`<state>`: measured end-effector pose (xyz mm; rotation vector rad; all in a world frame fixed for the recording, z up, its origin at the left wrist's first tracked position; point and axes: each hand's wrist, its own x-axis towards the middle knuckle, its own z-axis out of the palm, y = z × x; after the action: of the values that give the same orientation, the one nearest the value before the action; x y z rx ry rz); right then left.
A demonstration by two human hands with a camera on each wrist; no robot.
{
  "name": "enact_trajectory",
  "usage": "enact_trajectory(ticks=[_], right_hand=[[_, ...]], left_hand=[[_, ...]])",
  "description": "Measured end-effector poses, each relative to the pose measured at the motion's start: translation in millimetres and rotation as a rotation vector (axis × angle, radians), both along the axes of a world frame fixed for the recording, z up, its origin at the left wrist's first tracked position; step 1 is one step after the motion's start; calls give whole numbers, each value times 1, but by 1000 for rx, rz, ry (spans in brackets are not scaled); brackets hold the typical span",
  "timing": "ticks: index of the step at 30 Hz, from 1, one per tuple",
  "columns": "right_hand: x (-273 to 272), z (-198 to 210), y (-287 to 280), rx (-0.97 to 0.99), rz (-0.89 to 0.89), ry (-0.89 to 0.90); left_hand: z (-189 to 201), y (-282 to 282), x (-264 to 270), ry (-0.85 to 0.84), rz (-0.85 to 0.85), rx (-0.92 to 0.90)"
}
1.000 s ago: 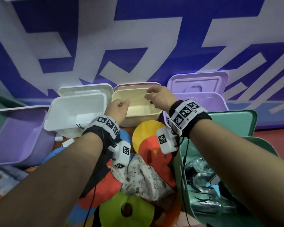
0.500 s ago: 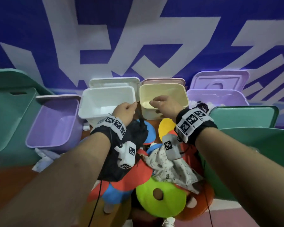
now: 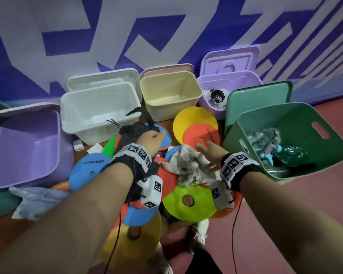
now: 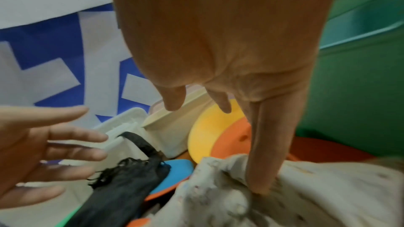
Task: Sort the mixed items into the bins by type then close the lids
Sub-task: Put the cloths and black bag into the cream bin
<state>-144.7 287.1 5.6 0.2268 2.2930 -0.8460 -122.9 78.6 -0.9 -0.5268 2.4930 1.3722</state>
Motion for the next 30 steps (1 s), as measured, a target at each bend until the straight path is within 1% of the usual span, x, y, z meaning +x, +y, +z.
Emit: enact_trajectory(ticks=[2, 5, 8, 11, 15, 18, 20, 23, 27, 30], right_hand=[[6, -16, 16, 72, 10, 12], [16, -32, 30, 91, -2, -29], [21, -40, 33, 124, -65, -10], [22, -38, 33, 193, -80, 95], [13, -9, 24, 140, -120, 300], [0, 17, 8, 9, -158, 415], [-10, 34, -6, -144, -184, 463], [-20, 62, -26, -399, -224, 501], [-37, 93, -48, -679, -255, 448], [-52, 111, -61, -898, -287, 279]], left_hand=[[-4, 12, 1, 1, -36, 7], [-13, 29, 3, -1, -104, 17], [-18, 35, 5, -21, -129, 0], [-20, 35, 5, -23, -148, -22], [-6, 32, 1, -34, -135, 4], [5, 30, -8, -11, -169, 35], [18, 30, -11, 13, -165, 72], [38, 31, -15, 65, -131, 182], [64, 21, -21, 84, -81, 244], [82, 10, -31, 107, -16, 263]])
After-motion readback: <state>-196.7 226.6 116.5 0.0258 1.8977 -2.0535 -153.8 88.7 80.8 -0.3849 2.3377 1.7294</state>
